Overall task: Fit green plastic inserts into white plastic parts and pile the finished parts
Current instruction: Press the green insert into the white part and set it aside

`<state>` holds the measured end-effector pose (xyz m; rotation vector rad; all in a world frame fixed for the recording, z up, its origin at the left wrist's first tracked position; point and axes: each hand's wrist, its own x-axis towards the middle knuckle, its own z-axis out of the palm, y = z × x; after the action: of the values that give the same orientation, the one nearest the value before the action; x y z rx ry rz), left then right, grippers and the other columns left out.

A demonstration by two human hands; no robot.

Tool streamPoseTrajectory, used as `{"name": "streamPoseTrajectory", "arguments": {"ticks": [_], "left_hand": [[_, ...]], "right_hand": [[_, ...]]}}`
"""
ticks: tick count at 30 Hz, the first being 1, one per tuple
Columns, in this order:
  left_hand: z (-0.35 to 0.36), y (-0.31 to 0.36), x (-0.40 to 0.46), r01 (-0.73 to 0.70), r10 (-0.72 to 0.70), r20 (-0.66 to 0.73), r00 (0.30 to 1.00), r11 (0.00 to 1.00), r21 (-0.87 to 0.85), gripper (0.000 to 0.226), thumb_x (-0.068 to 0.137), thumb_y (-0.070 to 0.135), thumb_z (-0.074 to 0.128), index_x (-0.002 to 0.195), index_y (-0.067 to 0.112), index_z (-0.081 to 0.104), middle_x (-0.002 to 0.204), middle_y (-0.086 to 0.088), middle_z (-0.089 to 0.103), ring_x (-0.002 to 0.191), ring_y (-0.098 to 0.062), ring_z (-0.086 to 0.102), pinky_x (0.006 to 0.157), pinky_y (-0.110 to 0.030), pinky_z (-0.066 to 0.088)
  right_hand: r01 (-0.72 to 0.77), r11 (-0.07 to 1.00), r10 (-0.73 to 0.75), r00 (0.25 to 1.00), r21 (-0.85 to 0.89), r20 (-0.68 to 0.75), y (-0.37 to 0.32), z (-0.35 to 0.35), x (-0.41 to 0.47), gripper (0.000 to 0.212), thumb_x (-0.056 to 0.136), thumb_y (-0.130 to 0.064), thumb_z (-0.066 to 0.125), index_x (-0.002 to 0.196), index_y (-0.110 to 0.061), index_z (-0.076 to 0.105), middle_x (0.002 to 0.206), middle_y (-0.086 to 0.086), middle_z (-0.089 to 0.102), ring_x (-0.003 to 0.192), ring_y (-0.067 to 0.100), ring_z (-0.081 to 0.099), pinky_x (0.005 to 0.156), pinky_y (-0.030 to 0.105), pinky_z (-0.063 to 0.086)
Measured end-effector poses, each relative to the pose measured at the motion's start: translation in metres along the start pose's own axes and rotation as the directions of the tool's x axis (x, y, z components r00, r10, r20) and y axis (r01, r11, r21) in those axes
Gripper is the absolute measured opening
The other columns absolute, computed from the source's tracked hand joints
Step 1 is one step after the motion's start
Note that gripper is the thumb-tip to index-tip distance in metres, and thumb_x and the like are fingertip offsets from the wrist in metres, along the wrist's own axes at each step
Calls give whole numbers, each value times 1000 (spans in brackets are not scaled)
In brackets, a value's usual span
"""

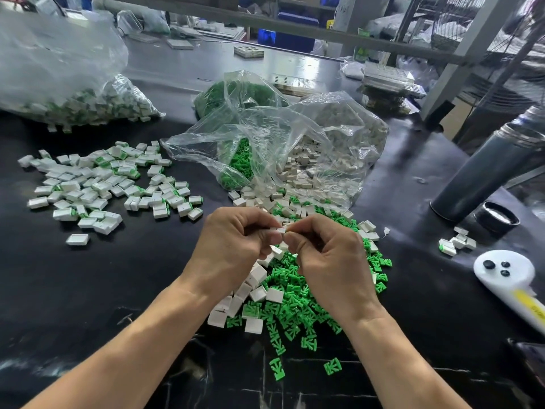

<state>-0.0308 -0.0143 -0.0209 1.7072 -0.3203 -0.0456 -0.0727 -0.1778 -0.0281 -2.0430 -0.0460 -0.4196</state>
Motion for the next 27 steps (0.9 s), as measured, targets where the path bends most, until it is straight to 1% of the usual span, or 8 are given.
{"name": "streamPoseTrajectory", "arguments": {"ticks": [3, 6, 8, 12, 14, 17, 22, 27], "left_hand": [[1, 0, -1, 9, -10, -25, 1000, 999, -42, 14, 88, -10, 71, 87, 3, 77, 64, -5, 71, 56, -14, 63, 57, -25, 57], [3, 0, -1, 12, -16, -38, 999, 996, -85, 12, 88, -9, 72, 86, 2, 77, 67, -13, 71, 56, -16, 63, 58, -29, 57], [4, 0, -1, 21, -25, -40, 999, 995, -100, 12, 87, -9, 72, 86, 1, 77, 68, -16, 71, 56, -18, 63, 59, -34, 58], [5, -1, -1, 40, -45, -38, 998, 993, -112, 12, 87, -9, 72, 86, 2, 78, 69, -16, 72, 58, -21, 66, 60, -39, 60], [5, -1, -1, 44, -50, -48, 998, 990, -133, 10, 87, -8, 73, 86, 1, 78, 69, -17, 72, 57, -20, 65, 59, -36, 60], [7, -2, -1, 45, -55, -54, 997, 987, -157, 7, 87, -7, 74, 87, -1, 77, 70, -18, 72, 56, -18, 64, 56, -29, 59], [5, -3, 1, 57, -61, -24, 998, 987, -148, 9, 87, -6, 73, 88, 1, 77, 71, -16, 73, 58, -19, 65, 59, -33, 59], [4, -4, 4, 4, -9, -30, 1000, 986, -168, 6, 88, -2, 74, 92, 3, 77, 79, -17, 74, 63, -15, 63, 58, -25, 56]], "right_hand": [[-51, 993, 52, 999, 102, -7, -1, 1, 0, 17, 92, -11, 75, 84, -25, 74, 71, -7, 70, 60, 16, 62, 58, 47, 57], [-70, 988, 73, 997, 140, -13, -2, 1, -1, 18, 91, -10, 76, 84, -26, 75, 74, -7, 73, 63, 10, 64, 60, 43, 60], [-78, 987, 80, 997, 142, -12, -2, 1, -1, 17, 91, -10, 77, 84, -26, 75, 74, -7, 73, 61, 10, 64, 59, 42, 60], [-91, 981, 95, 995, 171, -17, -3, 1, -3, 18, 91, -8, 76, 81, -23, 76, 69, 0, 71, 54, 17, 62, 50, 49, 57], [-100, 973, 109, 994, 208, -30, -5, 2, -4, 18, 91, -7, 76, 81, -21, 76, 68, 3, 71, 53, 15, 61, 46, 42, 56], [-122, 956, 134, 991, 267, -26, -5, 5, -4, 17, 92, -6, 75, 82, -20, 77, 68, 3, 71, 54, 13, 62, 48, 28, 54], [-150, 944, 154, 988, 294, 9, -3, 3, -1, 20, 91, -3, 75, 81, -21, 79, 68, 6, 71, 53, 14, 62, 50, 29, 55], [-138, 902, 153, 988, 410, -2, -6, 4, 5, 29, 93, 4, 70, 82, -21, 80, 70, 6, 73, 55, 16, 62, 52, 27, 56]]}}
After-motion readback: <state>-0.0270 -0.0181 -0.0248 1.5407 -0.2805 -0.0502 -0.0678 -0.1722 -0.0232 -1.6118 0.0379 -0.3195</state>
